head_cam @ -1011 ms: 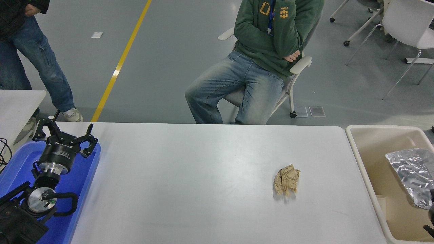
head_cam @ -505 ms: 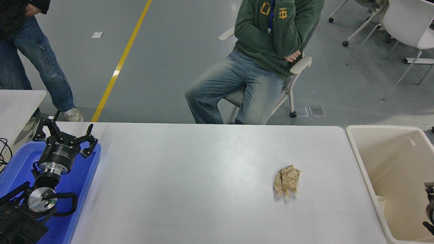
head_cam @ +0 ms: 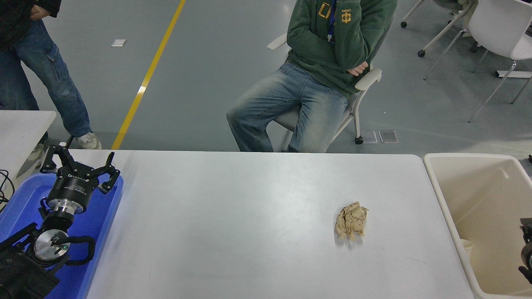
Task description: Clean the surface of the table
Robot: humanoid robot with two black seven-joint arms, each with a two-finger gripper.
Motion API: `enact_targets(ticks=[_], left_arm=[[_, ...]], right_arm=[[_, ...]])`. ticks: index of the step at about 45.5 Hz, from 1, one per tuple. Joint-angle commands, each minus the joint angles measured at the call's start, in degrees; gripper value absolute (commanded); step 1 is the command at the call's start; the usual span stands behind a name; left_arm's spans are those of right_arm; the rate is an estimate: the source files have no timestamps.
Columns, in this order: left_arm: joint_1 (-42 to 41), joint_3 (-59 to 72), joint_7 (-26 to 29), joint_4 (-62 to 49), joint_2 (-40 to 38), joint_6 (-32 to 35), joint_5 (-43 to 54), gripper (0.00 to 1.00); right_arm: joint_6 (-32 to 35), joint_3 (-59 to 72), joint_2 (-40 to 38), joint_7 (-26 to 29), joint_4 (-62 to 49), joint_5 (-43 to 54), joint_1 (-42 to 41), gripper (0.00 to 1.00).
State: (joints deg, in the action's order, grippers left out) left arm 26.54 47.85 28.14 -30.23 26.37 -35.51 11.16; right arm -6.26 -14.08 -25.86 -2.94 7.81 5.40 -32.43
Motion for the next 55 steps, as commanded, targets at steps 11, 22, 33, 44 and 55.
enact_targets(ticks=[11,22,33,44,55], left_arm=[[0.01,-0.03,-0.01,0.0,0.0,0.0,0.0,1.0],[0.01,-0.03,-0.01,0.0,0.0,0.0,0.0,1.0],[0.01,-0.03,-0.01,0.0,0.0,0.0,0.0,1.0],[0.01,-0.03,-0.01,0.0,0.0,0.0,0.0,1.0],[-0.08,-0.03,-0.01,0.0,0.0,0.0,0.0,1.0]], right_arm=[[1.07,-30.11,-8.06,-3.12,26.28,0.05,7.46,1.0],[7.49,-48.49,-7.98,-3.21,36.83,6.02,14.41,1.0],[15.4,-58.6,-6.49,-5.23,48.34,8.23,21.09,1.0],[15.75,-58.96,-2.88,-12.96,54.15,10.59,23.9,1.0],[15.75,-57.73,1.95,-15.25,56.88,18.85,26.28,1.0]])
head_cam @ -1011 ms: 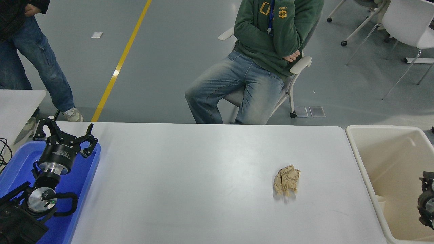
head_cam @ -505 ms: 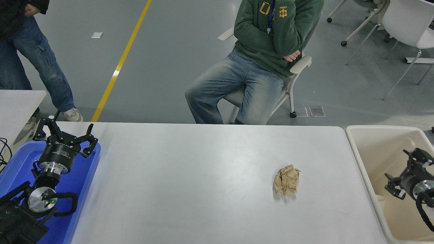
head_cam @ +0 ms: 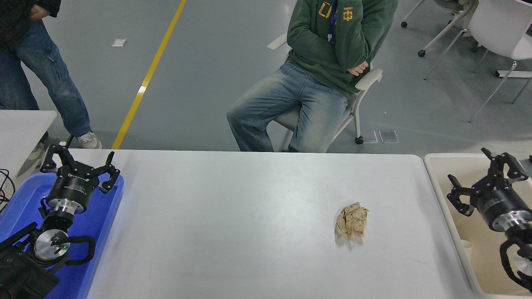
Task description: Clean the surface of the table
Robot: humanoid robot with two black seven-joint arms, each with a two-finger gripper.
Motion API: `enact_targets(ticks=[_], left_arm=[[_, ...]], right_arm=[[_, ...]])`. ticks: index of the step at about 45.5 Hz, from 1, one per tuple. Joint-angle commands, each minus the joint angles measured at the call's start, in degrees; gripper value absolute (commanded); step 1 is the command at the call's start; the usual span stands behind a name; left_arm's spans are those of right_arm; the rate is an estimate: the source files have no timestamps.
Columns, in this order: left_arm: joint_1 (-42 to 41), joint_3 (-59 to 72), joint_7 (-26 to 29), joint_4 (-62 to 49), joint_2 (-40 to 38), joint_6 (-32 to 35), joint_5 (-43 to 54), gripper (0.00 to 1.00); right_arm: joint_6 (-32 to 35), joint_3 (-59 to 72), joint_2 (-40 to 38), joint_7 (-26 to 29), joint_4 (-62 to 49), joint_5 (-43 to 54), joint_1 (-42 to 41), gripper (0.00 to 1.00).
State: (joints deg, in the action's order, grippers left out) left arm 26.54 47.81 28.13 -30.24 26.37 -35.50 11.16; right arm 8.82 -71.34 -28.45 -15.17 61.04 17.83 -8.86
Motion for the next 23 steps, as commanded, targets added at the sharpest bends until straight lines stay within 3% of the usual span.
enact_targets(ticks=[1,23], left_arm=[[-0.09,0.0,0.0,0.0,0.0,0.0,0.0,1.0],[0.0,0.0,0.0,0.0,0.0,0.0,0.0,1.0]], right_arm=[[0.67,-0.38,5.07,-3.02,3.65,7.03,2.8,1.0],[-1.34,-0.38,10.08,-4.95,-0.39,10.38,-0.45,1.0]])
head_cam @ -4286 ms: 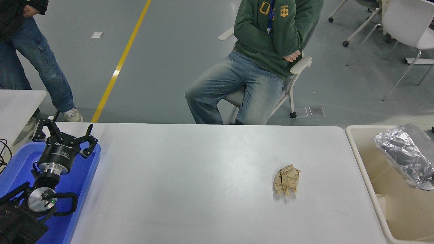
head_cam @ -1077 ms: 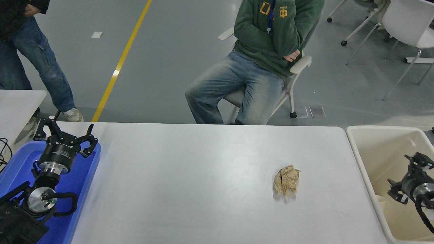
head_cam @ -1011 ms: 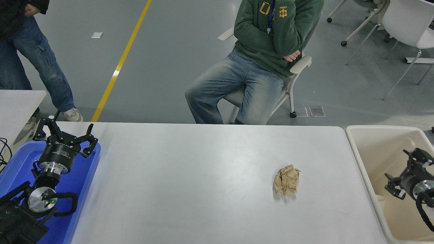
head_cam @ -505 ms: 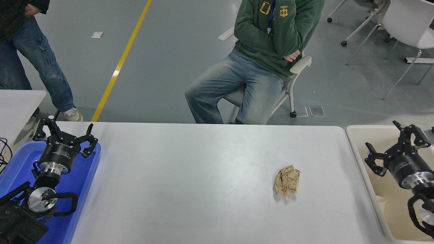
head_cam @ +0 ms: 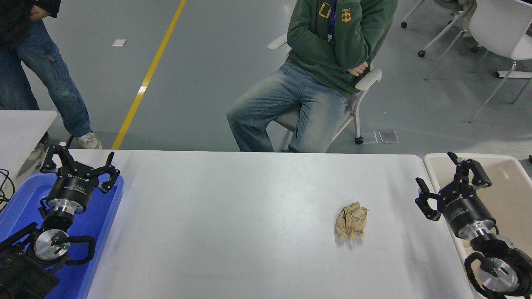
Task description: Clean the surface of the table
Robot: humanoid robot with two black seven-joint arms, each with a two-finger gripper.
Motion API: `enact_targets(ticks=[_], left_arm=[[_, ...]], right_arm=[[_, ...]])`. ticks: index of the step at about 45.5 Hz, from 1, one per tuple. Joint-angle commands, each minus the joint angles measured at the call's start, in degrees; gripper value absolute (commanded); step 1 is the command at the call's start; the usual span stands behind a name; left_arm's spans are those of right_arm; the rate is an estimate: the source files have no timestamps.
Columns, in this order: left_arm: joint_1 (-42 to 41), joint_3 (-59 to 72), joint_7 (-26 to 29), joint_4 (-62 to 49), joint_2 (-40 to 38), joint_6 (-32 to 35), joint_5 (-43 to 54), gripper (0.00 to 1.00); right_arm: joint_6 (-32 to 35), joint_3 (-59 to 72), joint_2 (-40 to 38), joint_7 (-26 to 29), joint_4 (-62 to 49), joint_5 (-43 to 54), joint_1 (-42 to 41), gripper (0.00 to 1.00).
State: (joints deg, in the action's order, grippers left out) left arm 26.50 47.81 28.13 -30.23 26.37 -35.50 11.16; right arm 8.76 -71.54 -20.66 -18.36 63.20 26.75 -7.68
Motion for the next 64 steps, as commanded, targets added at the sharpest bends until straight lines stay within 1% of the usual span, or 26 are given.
enact_targets(ticks=[1,8,15,21,41,46,49,52,55,60,64], left_arm=[[0.05,0.0,0.0,0.0,0.0,-0.09,0.0,1.0],[0.05,0.09,0.09,0.0,0.0,0.0,0.0,1.0],[0.05,0.0,0.09,0.0,0.0,-0.09,0.0,1.0],[0.05,0.0,0.0,0.0,0.0,-0.09,0.0,1.0],[0.05,0.0,0.09,0.0,0.0,-0.09,0.0,1.0],[0.05,0.09,0.08,0.0,0.0,-0.09,0.0,1.0],[0.05,0.09,0.0,0.0,0.0,-0.09,0.0,1.0],[0.05,0.09,0.08,0.0,0.0,-0.09,0.0,1.0],[0.05,0.09,0.09,0.0,0.0,0.0,0.0,1.0],[0.05,0.09,0.0,0.0,0.0,-0.09,0.0,1.0],[0.05,0.09,0.08,0.0,0.0,-0.09,0.0,1.0]], right_arm=[[-1.64,-0.09,2.64,-2.03,-3.08,1.64,-1.99,1.0],[-3.66,-0.09,4.22,-4.23,-5.02,5.33,-2.43,1.0],[-6.56,-0.18,7.04,-4.49,-5.19,8.67,-3.13,1.0],[-7.97,-0.01,7.56,-4.76,-6.07,8.76,-4.45,1.0],[-8.15,0.87,7.65,-4.76,-6.07,8.67,-4.72,1.0],[-10.25,3.68,7.57,-3.97,-4.67,8.76,-4.71,1.0],[-13.32,7.62,6.52,-2.57,-3.18,9.81,-5.41,1.0],[-16.58,13.95,3.62,1.64,-1.33,12.88,-7.26,1.0],[-17.72,19.84,0.02,4.55,0.78,14.47,-9.54,1.0],[-17.99,25.74,-6.05,5.44,4.3,14.39,-13.93,1.0],[-17.9,28.99,-9.48,5.96,5.35,13.95,-17.36,1.0]])
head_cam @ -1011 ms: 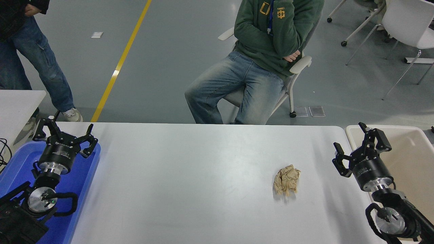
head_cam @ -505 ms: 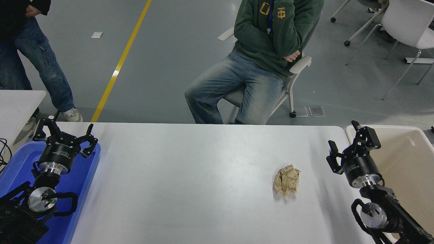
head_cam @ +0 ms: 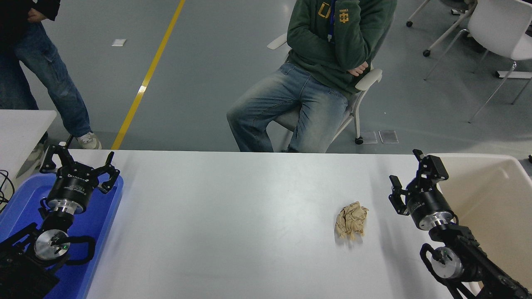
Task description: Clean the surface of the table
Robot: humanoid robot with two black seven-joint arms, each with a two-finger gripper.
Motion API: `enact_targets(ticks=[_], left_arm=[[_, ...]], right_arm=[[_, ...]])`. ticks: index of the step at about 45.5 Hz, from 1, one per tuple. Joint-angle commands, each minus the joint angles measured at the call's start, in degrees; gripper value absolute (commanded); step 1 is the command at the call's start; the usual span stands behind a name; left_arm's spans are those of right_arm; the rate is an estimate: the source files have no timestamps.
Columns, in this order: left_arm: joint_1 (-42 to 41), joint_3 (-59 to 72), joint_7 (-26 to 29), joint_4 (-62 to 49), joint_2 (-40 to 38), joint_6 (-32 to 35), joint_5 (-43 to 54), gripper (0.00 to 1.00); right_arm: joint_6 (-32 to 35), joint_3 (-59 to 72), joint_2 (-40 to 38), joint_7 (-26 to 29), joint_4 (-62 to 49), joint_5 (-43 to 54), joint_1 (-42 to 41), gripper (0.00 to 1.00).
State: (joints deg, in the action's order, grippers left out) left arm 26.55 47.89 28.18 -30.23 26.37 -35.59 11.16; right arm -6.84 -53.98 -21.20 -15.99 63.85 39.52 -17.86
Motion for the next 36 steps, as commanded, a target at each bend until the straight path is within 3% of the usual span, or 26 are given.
enact_targets(ticks=[1,4,8,21,28,36], left_arm=[[0.0,0.01,0.03,0.0,0.0,-0.01,0.0,1.0],[0.0,0.01,-0.06,0.0,0.0,-0.01,0.0,1.0],[0.0,0.01,0.03,0.0,0.0,-0.01,0.0,1.0],[0.0,0.01,-0.06,0.0,0.0,-0.01,0.0,1.0],[0.0,0.01,0.03,0.0,0.0,-0.01,0.0,1.0],[0.0,0.01,0.03,0.0,0.0,-0.01,0.0,1.0]], right_arm=[[-1.95,12.92,-10.42,4.3,5.49,0.31,-9.02,1.0],[-1.68,16.18,-12.89,8.68,7.95,0.03,-11.92,1.0],[-1.77,20.31,-16.41,18.87,13.66,0.73,-15.8,1.0],[-1.77,20.32,-17.82,33.12,22.01,1.17,-19.14,1.0],[-1.68,21.55,-17.12,41.65,23.69,7.75,-19.85,1.0],[-1.33,27.17,-15.01,47.71,24.04,12.86,-20.72,1.0]])
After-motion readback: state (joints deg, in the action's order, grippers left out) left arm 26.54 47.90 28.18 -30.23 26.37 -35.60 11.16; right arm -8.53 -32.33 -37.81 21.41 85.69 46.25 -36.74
